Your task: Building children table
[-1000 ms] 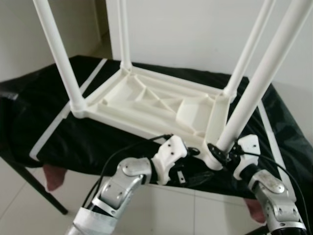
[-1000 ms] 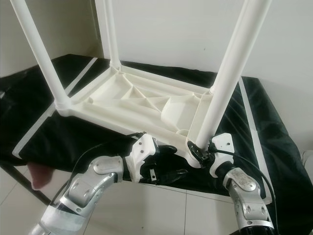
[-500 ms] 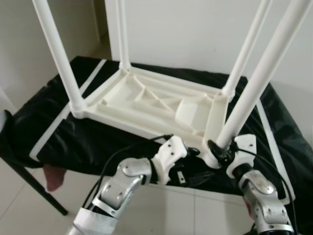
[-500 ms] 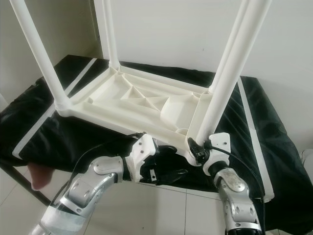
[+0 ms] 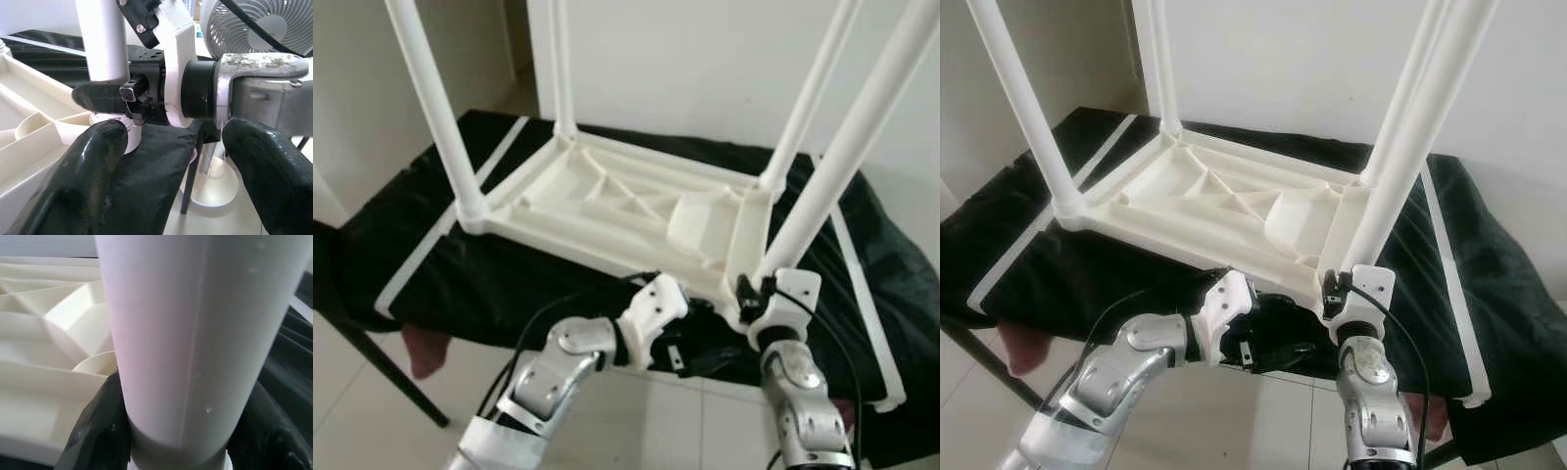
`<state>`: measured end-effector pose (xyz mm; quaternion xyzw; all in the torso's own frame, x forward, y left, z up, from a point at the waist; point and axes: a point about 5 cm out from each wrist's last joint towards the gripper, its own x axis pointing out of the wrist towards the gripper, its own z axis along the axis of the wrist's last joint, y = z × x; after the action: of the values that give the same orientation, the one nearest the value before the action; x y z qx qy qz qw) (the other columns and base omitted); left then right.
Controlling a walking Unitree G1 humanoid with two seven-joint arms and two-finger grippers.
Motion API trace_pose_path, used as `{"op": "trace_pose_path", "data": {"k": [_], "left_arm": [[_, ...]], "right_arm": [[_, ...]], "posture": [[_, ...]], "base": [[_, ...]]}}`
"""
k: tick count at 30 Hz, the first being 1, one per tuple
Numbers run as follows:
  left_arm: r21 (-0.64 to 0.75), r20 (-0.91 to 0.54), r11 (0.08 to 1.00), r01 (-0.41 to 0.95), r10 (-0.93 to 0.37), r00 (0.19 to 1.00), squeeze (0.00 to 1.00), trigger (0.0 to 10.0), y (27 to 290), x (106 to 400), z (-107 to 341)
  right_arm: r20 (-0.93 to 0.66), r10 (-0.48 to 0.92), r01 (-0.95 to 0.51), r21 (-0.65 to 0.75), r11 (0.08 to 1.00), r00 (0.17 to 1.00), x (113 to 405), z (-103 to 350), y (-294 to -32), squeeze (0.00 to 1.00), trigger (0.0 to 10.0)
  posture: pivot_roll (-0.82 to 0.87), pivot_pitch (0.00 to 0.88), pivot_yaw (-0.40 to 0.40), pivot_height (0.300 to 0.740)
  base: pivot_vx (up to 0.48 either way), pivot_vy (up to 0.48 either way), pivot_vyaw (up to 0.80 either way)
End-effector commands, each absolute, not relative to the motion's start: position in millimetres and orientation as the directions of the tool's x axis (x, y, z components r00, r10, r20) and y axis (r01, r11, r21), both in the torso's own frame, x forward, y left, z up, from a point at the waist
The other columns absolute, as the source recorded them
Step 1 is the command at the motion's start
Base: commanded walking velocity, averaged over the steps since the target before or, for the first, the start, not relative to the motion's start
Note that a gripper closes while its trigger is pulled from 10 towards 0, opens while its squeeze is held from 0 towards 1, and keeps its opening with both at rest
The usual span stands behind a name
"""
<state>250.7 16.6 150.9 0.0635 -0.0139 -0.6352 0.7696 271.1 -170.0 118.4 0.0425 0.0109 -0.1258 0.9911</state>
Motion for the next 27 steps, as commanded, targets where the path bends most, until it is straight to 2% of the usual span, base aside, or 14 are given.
{"op": "trace_pose_path", "data": {"k": [1,8,9,11,12,14,17,21,25,26,27], "left_arm": [[0.125,-0.062,0.173,0.977,-0.981,0.182,0.00,10.0,15,248,151],[0.124,-0.063,0.158,0.980,-0.984,0.167,0.00,10.0,13,247,152],[0.128,-0.063,0.159,0.979,-0.984,0.168,0.00,10.0,13,248,152],[0.129,-0.062,0.161,0.978,-0.984,0.170,0.00,10.0,13,249,153],[0.130,-0.062,0.163,0.978,-0.983,0.172,0.00,10.0,13,249,153],[0.130,-0.062,0.162,0.978,-0.983,0.172,0.00,10.0,13,249,152],[0.126,-0.061,0.162,0.979,-0.984,0.170,0.00,10.0,12,247,152],[0.125,-0.060,0.164,0.979,-0.983,0.172,0.00,10.0,12,248,151],[0.126,-0.060,0.164,0.978,-0.983,0.173,0.00,10.0,12,248,152],[0.127,-0.061,0.164,0.978,-0.983,0.172,0.00,10.0,12,248,151],[0.127,-0.061,0.164,0.978,-0.983,0.172,0.00,10.0,12,248,151]], "right_arm": [[-0.120,-0.313,0.324,0.089,0.942,0.942,264,103,-172,0.00,10.0],[-0.088,-0.302,0.310,0.103,0.945,0.949,262,111,-173,0.00,10.0],[-0.089,-0.305,0.314,0.107,0.944,0.948,262,111,-174,0.94,10.0],[-0.085,-0.307,0.315,0.108,0.943,0.948,261,112,-176,0.94,10.0],[-0.069,-0.290,0.297,0.125,0.947,0.954,262,114,-176,1.00,10.0],[-0.065,-0.285,0.292,0.129,0.948,0.956,262,115,-176,1.00,10.0],[-0.009,-0.208,0.208,0.135,0.969,0.978,262,124,-184,1.00,10.0],[-0.005,-0.038,0.039,0.108,0.993,0.999,261,127,-197,1.00,10.0],[-0.013,-0.006,0.007,0.083,0.997,1.000,261,125,-199,1.00,10.0],[-0.029,0.035,-0.033,0.071,0.997,0.999,262,122,-199,0.01,10.0],[-0.029,0.035,-0.033,0.071,0.997,0.999,262,122,-199,0.01,10.0]], "posture": [[0.01,0.000,-0.053,0.740],[0.00,0.000,-0.049,0.740],[0.00,0.000,-0.050,0.740],[0.00,0.000,-0.050,0.740],[0.00,0.000,-0.051,0.740],[0.00,0.000,-0.051,0.740],[-0.01,0.000,-0.054,0.740],[-0.01,0.000,-0.053,0.740],[-0.01,0.000,-0.054,0.740],[-0.01,0.000,-0.054,0.740],[-0.01,0.000,-0.054,0.740]], "base": [[0.000,0.000,0.00],[0.000,0.000,0.00],[0.000,0.000,0.00],[0.000,0.000,0.00],[0.000,0.000,0.00],[0.000,0.000,0.00],[0.000,0.000,0.00],[0.000,0.000,0.00],[0.000,0.000,0.00],[0.000,0.000,0.00],[0.000,0.000,0.00]]}}
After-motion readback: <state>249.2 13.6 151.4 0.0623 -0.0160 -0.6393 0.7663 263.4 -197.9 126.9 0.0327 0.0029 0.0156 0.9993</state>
